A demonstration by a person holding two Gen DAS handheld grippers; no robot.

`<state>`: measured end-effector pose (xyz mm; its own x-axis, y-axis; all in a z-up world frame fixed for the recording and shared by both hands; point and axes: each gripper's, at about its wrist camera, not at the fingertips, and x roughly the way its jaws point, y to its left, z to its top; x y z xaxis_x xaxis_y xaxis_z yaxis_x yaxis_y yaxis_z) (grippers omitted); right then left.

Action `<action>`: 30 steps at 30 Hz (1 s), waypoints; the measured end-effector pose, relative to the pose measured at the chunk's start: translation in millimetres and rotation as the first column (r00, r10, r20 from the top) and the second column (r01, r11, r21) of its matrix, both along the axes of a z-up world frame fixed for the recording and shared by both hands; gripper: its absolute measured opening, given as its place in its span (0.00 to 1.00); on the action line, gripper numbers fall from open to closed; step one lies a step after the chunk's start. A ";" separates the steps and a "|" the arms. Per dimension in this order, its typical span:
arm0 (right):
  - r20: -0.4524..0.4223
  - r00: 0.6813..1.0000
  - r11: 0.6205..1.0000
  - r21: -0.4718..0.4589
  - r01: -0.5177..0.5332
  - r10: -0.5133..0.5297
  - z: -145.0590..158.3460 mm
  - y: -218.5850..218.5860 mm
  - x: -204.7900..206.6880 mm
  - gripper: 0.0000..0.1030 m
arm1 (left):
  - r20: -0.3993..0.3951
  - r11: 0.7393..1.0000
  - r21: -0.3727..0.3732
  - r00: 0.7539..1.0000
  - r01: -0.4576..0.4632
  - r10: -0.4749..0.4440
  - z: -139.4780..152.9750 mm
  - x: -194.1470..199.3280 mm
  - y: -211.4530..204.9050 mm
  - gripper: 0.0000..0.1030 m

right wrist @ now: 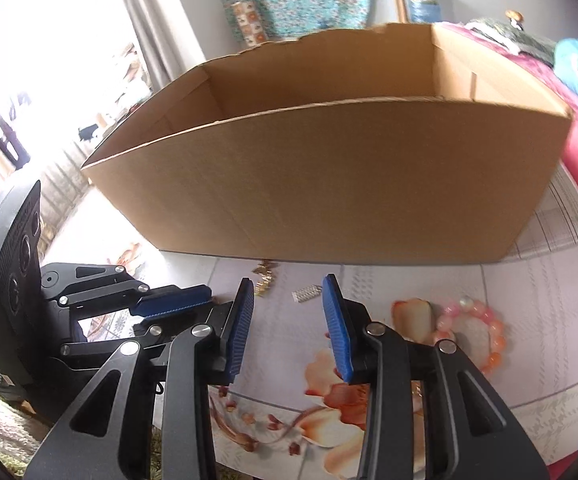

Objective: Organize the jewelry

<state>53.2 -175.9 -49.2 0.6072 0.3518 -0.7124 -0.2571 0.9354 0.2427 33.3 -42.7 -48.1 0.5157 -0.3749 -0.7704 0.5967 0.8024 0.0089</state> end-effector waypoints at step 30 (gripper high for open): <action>-0.051 0.994 0.977 -0.186 -0.105 0.097 -3.8 62.8 16.7 0.02 | -0.011 0.995 -0.092 1.000 -0.024 0.023 -3.5 -9.6 29.6 0.09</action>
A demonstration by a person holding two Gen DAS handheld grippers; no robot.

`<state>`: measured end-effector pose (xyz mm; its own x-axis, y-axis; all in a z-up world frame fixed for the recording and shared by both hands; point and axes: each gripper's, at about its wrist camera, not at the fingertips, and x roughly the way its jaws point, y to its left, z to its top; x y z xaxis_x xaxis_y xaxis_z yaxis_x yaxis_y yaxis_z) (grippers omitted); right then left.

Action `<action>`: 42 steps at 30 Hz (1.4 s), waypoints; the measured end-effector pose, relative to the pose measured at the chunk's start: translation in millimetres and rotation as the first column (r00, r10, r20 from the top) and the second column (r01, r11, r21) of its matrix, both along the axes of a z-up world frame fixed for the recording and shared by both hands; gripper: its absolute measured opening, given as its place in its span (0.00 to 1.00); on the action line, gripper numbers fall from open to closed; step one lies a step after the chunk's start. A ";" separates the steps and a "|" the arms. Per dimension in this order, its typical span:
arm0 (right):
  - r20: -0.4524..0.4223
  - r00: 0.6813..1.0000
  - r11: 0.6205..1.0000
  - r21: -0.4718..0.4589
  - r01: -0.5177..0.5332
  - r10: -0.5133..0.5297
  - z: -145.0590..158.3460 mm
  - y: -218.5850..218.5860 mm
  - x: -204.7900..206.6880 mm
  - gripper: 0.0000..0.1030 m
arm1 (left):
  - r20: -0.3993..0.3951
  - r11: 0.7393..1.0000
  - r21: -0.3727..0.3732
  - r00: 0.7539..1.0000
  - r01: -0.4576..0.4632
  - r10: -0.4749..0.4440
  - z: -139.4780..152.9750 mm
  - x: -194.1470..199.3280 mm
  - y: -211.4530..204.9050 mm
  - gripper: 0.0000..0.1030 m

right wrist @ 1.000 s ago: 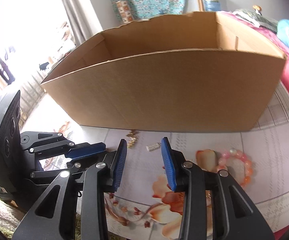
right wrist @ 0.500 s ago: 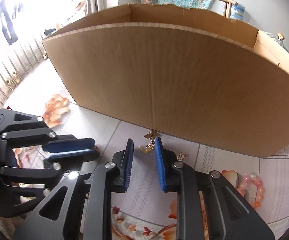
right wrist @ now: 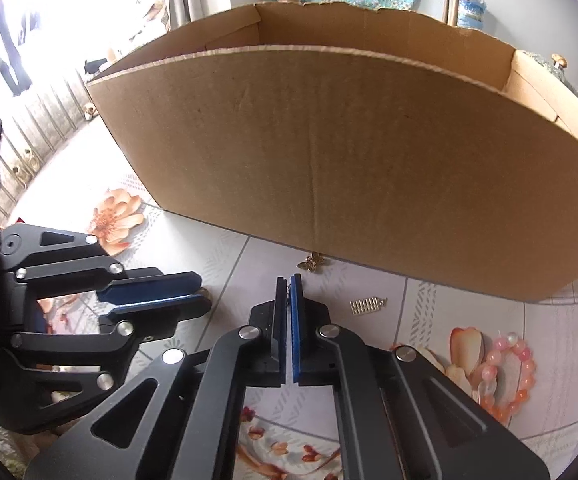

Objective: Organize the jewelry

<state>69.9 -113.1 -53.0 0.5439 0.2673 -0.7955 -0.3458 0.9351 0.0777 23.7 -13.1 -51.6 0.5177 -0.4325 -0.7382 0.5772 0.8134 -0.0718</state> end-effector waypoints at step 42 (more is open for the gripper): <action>0.004 0.997 0.994 0.076 0.073 -0.073 4.7 -30.5 -31.1 0.35 | 0.187 0.976 -0.216 0.982 0.038 0.003 121.4 -3.1 29.4 0.09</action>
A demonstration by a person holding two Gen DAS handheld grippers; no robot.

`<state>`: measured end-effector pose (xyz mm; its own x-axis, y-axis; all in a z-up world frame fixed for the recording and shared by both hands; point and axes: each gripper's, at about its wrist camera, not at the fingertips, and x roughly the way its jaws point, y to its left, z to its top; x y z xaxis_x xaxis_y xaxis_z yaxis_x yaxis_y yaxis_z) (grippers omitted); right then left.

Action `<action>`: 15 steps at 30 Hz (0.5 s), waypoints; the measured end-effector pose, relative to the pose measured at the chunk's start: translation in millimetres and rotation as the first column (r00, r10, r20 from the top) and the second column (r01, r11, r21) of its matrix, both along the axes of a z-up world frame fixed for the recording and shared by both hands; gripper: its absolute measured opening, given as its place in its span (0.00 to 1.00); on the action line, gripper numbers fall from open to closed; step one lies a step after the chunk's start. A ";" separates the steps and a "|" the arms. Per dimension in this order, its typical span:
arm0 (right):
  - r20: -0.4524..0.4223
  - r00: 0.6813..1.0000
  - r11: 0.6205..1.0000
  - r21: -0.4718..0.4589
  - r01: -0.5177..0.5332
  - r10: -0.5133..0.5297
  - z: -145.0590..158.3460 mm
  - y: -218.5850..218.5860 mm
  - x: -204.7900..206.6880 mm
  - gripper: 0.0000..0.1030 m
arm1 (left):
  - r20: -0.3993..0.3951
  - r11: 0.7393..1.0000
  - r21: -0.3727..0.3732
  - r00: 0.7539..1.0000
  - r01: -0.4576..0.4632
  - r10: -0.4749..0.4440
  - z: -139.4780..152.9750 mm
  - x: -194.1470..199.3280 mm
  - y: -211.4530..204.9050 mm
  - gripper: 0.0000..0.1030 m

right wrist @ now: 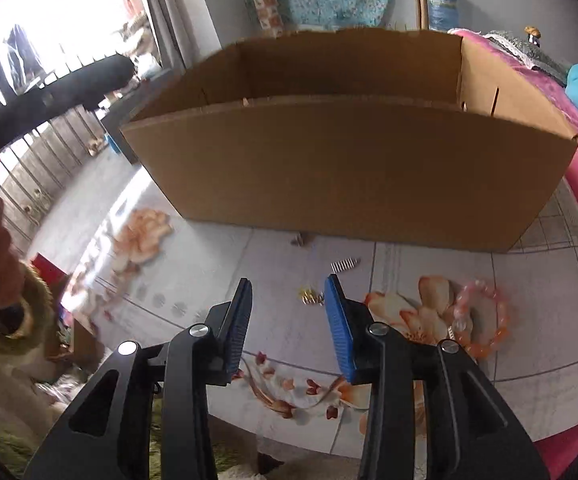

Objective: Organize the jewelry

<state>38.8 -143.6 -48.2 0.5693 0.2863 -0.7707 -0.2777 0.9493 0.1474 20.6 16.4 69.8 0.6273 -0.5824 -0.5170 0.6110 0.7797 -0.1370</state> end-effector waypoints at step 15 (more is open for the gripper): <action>0.024 0.999 0.997 -0.068 -0.023 0.024 -27.8 15.2 24.2 0.04 | -0.139 0.999 0.037 0.990 0.023 -0.018 -55.1 -17.2 -11.9 0.09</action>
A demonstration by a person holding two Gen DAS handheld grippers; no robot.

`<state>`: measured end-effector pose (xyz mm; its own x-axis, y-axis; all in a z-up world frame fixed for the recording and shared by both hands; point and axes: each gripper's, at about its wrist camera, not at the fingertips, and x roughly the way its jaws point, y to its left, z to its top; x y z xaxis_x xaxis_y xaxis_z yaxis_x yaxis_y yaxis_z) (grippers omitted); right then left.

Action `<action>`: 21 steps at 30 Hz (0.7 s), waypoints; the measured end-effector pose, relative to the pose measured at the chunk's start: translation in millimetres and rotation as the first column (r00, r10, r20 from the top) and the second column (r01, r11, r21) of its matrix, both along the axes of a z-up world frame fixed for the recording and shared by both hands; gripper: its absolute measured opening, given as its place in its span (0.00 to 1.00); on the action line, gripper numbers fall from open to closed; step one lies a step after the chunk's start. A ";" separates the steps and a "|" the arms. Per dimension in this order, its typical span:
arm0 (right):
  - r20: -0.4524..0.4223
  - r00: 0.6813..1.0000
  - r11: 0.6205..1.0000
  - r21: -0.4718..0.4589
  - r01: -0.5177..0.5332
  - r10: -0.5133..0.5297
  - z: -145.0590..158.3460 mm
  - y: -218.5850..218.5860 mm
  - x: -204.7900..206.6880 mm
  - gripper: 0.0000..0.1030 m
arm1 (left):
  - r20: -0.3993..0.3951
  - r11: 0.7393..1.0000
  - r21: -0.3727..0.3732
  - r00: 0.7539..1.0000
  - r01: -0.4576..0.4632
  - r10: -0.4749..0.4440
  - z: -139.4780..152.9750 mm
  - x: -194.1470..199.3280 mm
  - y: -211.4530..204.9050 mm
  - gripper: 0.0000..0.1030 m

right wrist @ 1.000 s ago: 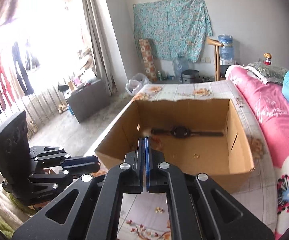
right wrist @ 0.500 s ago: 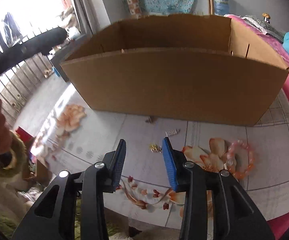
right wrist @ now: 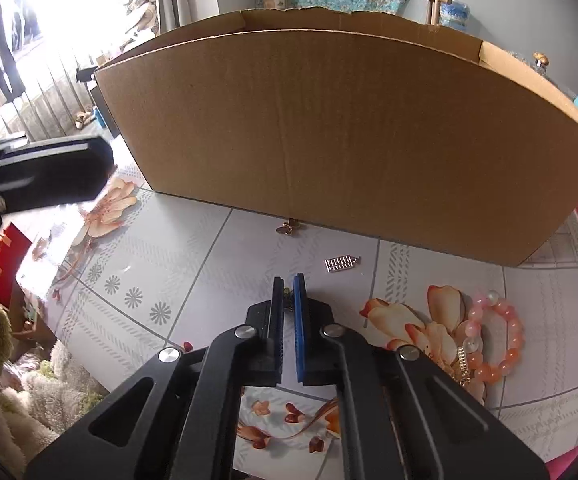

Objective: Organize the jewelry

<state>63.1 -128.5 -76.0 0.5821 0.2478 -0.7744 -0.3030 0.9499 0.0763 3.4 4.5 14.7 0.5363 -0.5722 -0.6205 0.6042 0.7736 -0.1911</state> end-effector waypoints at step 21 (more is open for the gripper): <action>0.273 0.961 0.952 0.303 -0.039 -0.048 138.6 -63.3 8.9 0.04 | 0.178 0.999 -0.041 0.984 0.007 0.001 72.2 35.7 -9.0 0.09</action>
<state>72.0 -191.8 62.7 0.7622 0.4422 -0.4728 -0.3492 0.8958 0.2749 39.2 -4.5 86.9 0.6342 -0.5972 -0.4911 0.6337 0.7654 -0.1123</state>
